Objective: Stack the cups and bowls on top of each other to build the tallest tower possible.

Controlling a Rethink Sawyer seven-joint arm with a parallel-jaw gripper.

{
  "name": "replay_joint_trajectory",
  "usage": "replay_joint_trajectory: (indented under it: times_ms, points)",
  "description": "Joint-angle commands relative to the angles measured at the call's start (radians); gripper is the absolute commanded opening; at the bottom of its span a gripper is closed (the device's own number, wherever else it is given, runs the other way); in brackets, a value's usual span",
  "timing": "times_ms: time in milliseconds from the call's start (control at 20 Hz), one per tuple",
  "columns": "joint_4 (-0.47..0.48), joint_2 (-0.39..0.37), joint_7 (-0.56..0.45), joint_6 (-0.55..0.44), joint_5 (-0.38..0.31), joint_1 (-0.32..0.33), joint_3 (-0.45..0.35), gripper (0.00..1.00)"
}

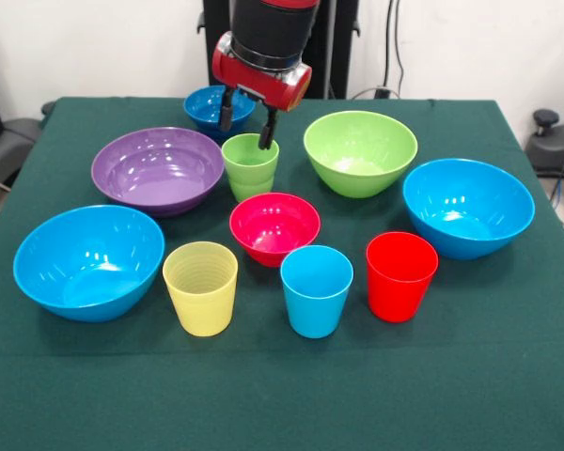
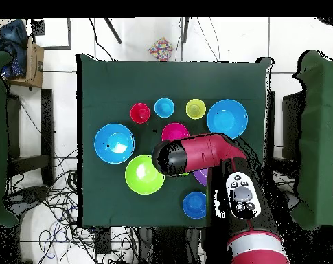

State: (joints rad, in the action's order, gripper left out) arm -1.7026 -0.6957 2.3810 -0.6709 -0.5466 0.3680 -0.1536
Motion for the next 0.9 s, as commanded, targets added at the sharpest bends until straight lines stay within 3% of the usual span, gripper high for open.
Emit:
replay_joint_trajectory:
  times_ms: [50, 400, 900]
  points:
    - [-0.018, 0.052, -0.116, -0.009, -0.009, -0.011, -0.091, 1.00]
    - [-0.001, 0.062, -0.052, 0.053, -0.025, -0.049, -0.074, 1.00]
    - [0.001, 0.073, -0.024, 0.036, 0.012, -0.070, -0.072, 1.00]
